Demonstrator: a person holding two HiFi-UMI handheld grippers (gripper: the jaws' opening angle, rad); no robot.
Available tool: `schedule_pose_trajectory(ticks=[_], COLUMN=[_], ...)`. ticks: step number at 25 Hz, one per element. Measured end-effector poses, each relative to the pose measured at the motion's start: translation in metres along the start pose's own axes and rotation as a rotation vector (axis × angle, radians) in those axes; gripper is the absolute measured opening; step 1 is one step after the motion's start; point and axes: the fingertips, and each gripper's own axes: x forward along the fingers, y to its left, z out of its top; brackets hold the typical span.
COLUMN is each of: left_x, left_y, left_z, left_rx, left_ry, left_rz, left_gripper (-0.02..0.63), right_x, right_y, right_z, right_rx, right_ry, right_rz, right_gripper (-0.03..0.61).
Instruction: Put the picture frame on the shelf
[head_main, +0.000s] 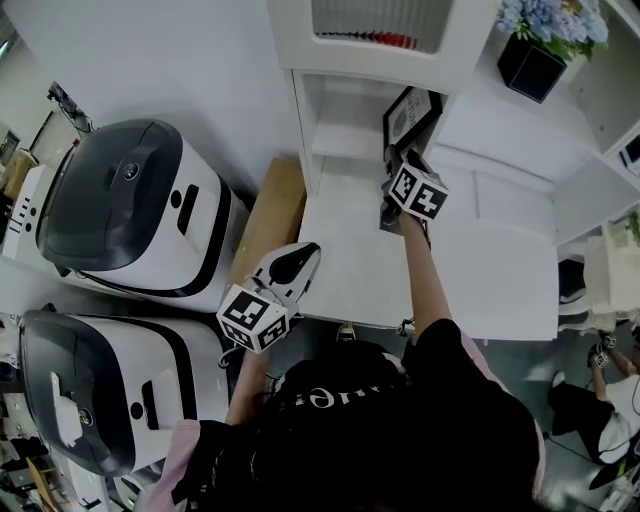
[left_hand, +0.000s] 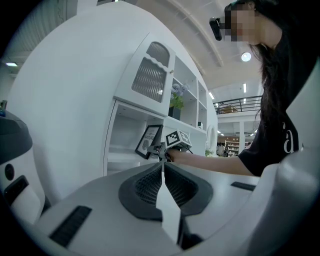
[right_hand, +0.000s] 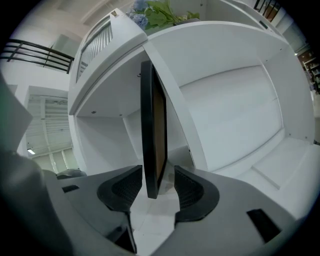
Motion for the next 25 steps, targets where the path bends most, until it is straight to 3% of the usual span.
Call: schedule_pose_trajectory(ticks=[12,18,25], left_x=[-0.02,-0.041,-0.077], left_y=[-0.021,-0.039,-0.062], left_z=[0.004,0.002,-0.011], left_rx=[0.007,0.001,-0.017], left_ry=[-0.032,-0.044,-0.048], left_rz=[-0.009,-0.018,-0.021], left_gripper=[0.026,0.025,0.026], right_x=[-0.082,-0.139,-0.197], right_y=[0.053,0.085,0.108], right_z=[0.003,-0.027,-0.074], right_rx=[-0.036,-0.048,-0.046], right_ry=[-0.025,0.023,0.089], right_rz=[0.188,0.274,0.312], right_gripper=[0.195,0.195,0.176])
